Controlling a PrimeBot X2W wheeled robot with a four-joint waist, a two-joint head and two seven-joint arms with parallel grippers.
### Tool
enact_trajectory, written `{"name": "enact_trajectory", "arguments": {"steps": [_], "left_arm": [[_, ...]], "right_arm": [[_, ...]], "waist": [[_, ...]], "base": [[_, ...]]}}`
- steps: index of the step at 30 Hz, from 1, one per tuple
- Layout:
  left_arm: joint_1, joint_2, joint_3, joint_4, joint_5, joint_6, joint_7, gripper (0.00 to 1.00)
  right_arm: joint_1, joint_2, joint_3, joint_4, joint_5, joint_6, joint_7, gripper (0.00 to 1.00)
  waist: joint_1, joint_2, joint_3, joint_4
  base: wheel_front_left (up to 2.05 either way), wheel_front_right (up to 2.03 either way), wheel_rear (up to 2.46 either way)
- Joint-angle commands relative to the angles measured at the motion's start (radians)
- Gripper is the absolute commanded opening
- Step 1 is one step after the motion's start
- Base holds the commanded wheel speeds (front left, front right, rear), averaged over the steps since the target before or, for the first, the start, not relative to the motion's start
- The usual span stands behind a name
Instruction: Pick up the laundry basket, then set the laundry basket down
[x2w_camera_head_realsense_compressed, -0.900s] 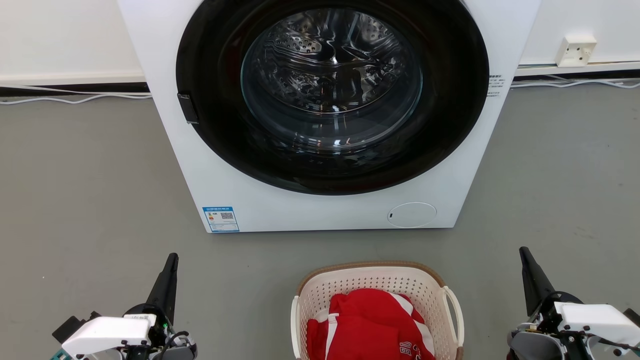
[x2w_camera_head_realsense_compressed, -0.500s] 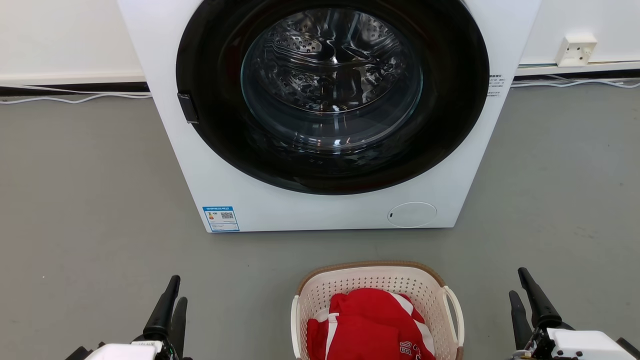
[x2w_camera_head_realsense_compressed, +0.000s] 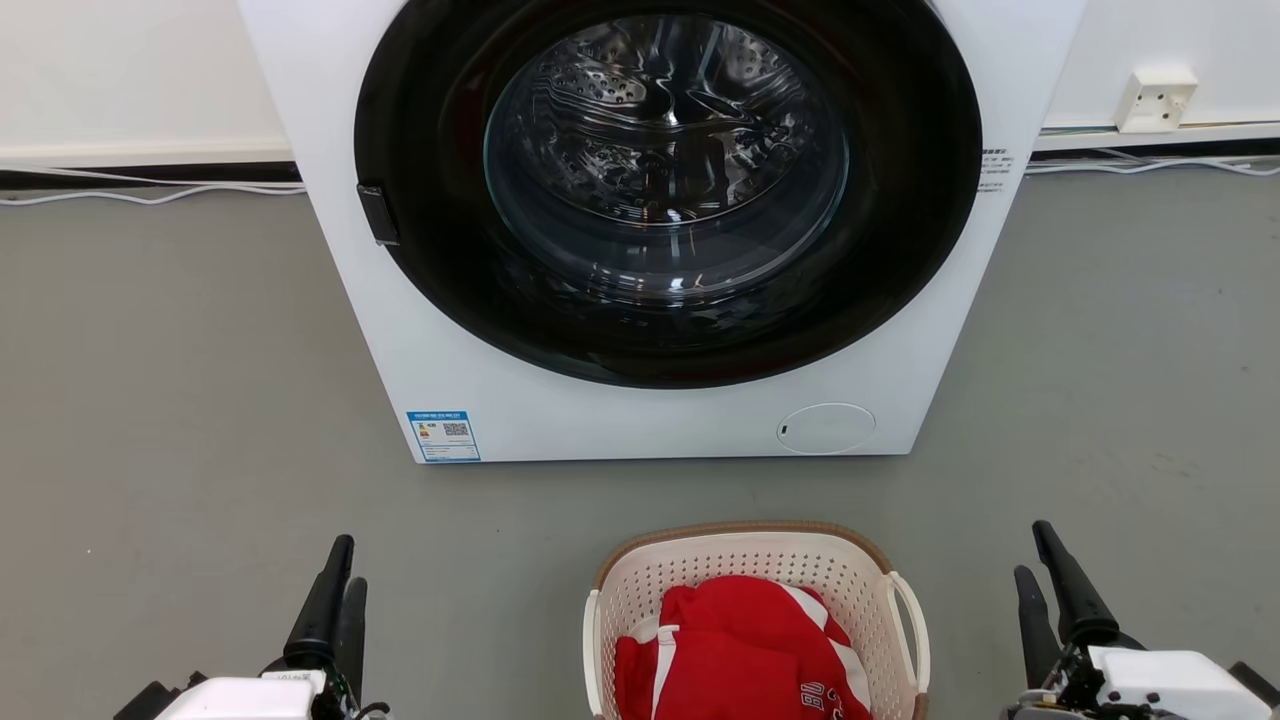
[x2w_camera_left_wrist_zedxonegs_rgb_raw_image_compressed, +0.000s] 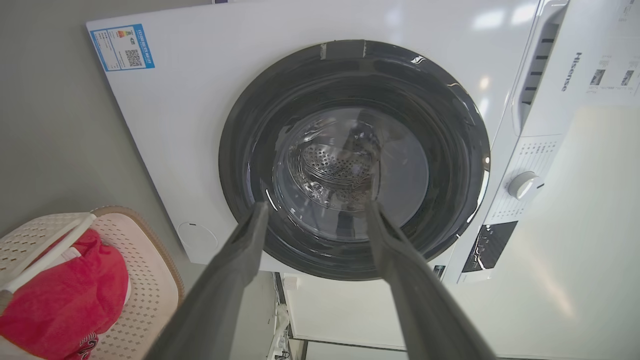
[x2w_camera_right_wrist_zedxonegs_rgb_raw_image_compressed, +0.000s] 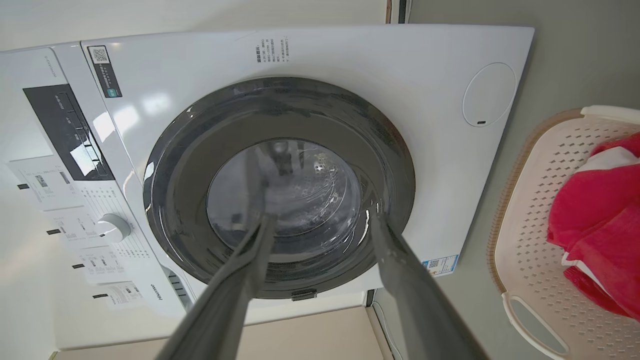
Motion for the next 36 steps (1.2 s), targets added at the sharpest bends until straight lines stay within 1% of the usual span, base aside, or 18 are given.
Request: {"name": "enact_trajectory", "arguments": {"steps": [1,10,22,29,36], "left_arm": [[-0.038,0.006,-0.001,-0.04,0.023,-0.002,-0.009,1.0],[-0.039,0.006,-0.016,-0.076,0.111,-0.003,-0.04,1.0],[-0.038,0.007,-0.044,-0.127,0.272,-0.003,-0.081,1.0],[-0.035,0.007,-0.068,-0.15,0.397,-0.004,-0.105,1.0],[-0.03,0.008,-0.091,-0.161,0.554,-0.004,-0.129,1.0]], "right_arm": [[-0.041,-0.011,0.016,-0.043,-0.009,0.002,-0.016,1.0],[-0.046,-0.041,0.068,-0.073,-0.067,0.003,-0.068,1.0],[-0.051,-0.051,0.099,-0.132,-0.176,0.003,-0.109,1.0],[-0.053,-0.066,0.131,-0.163,-0.267,0.004,-0.132,1.0],[-0.054,-0.09,0.172,-0.18,-0.391,0.004,-0.155,1.0]], "waist": [[-0.0003,0.0,0.0,0.0],[-0.0003,0.0,0.001,0.001],[-0.0003,0.0,0.003,0.001],[-0.0004,0.0,0.002,0.001],[-0.0004,0.0,0.003,0.001]], "base": [[0.0,0.0,0.0],[0.0,0.0,0.0],[0.0,0.0,0.0],[0.0,0.0,0.0],[0.0,0.0,0.0]]}}
